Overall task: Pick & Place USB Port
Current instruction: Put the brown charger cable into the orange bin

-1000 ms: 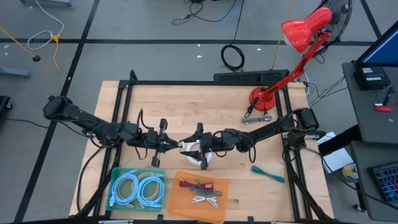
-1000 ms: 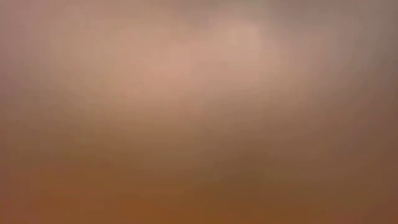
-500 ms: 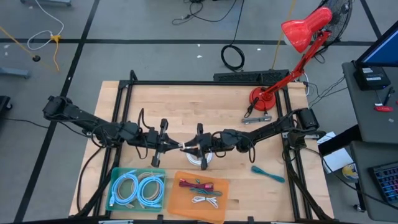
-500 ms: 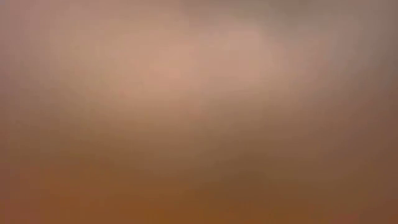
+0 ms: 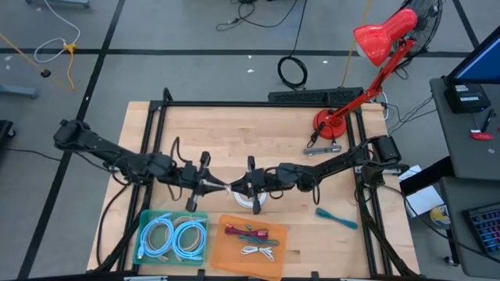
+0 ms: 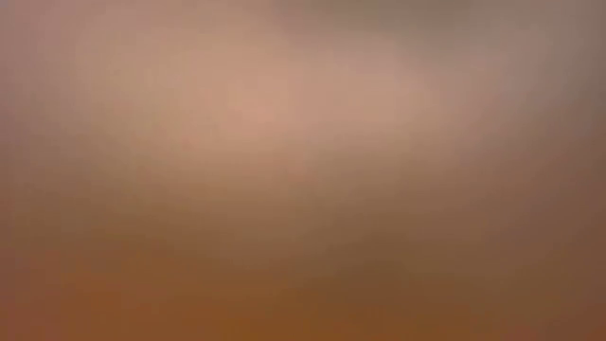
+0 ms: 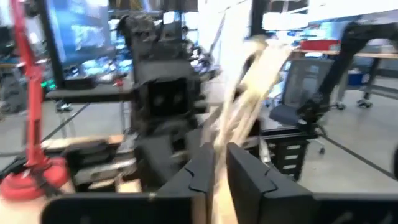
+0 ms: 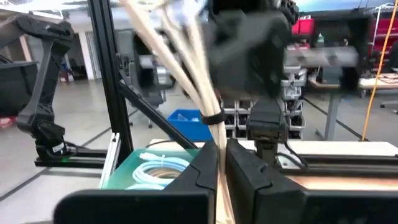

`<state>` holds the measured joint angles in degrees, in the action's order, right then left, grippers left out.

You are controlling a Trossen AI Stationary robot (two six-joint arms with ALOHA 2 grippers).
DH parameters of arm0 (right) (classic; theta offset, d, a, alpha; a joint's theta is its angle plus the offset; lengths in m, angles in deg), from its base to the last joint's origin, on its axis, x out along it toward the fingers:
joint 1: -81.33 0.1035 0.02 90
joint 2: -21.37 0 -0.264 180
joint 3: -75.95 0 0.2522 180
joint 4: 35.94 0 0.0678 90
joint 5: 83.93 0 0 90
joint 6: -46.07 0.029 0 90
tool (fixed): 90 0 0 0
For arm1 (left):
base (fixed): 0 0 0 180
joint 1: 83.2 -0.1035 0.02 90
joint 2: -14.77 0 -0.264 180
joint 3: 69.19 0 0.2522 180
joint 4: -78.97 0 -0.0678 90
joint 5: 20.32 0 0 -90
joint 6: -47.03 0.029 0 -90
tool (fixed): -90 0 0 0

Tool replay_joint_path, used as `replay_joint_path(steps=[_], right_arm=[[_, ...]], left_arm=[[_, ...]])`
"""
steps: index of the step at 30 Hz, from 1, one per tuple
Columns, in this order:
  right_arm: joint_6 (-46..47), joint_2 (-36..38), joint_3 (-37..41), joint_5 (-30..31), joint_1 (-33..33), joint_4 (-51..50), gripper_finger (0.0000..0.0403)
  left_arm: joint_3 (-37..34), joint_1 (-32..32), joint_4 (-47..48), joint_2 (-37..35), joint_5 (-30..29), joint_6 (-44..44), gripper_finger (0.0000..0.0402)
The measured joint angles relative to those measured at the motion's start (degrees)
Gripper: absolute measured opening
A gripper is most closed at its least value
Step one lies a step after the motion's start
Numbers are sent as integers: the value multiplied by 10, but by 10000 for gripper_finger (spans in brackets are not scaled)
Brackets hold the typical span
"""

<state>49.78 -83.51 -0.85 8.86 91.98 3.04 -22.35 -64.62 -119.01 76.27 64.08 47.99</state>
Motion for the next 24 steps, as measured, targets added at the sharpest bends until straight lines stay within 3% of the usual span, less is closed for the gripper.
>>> replay_joint_path(steps=[3,7,11,18,24], right_arm=[[1,0,0,2,0,-22,8],[19,0,0,2,-4,-58,4],[77,18,0,-11,-17,-157,4],[146,22,-77,-102,-6,-426,4],[166,23,-199,-64,54,-700,4]], left_arm=[[0,12,10,-15,-1,0,73],[0,32,76,-48,-92,0,119],[0,44,171,-89,-157,-33,152],[0,65,268,-133,-170,-82,174],[0,78,312,-137,-183,-105,173]])
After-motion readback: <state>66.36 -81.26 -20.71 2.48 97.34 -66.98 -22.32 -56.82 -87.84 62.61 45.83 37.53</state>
